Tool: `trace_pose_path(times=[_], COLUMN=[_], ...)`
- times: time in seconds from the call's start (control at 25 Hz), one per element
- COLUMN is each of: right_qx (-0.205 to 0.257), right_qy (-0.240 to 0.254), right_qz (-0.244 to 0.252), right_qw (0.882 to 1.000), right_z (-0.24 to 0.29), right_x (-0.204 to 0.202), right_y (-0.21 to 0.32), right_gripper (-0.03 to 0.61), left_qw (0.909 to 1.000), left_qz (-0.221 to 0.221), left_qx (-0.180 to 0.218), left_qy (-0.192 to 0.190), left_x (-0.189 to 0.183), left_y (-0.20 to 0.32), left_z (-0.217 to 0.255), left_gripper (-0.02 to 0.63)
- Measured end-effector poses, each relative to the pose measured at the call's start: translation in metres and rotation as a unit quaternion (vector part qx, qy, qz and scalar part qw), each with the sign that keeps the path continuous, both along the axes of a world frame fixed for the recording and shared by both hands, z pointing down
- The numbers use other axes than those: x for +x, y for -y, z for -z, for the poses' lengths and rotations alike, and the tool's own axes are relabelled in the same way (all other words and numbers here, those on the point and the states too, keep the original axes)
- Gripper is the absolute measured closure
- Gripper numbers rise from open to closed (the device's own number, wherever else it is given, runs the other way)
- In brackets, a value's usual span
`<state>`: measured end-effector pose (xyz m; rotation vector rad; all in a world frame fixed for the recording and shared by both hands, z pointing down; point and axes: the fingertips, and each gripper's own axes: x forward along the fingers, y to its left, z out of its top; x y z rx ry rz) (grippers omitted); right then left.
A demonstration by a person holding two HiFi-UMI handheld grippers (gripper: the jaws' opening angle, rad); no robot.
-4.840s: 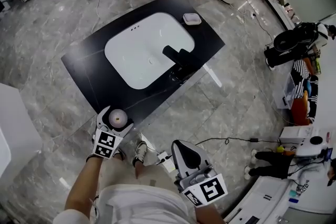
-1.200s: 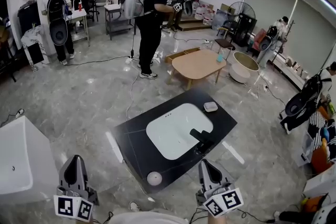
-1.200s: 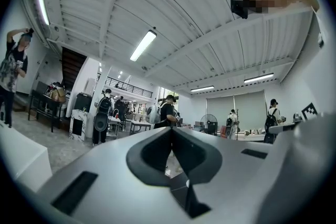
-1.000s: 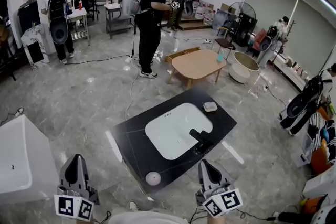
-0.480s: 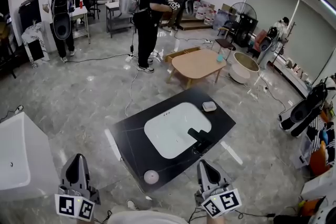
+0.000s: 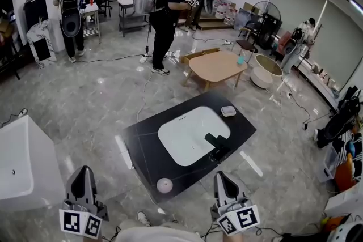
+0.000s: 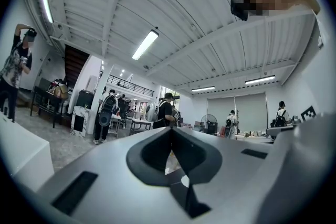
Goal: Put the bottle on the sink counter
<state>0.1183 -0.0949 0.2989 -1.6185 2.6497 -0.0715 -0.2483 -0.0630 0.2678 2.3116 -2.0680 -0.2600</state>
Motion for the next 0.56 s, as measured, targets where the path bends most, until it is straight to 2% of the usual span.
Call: trace_pose_path(times=[0.56], right_qx=[-0.01], right_qy=[-0.006], right_qz=[0.003], right_qw=[1.0], right_z=[-0.011], right_x=[0.0], right_y=[-0.021], right_gripper=[0.569], left_qw=[0.9999], left_qz=[-0.007], left_qx=[-0.011], left_qy=[-0.008], left_x=[0.007], left_y=[-0.015], left_z=[-0.013], left_gripper=[0.6])
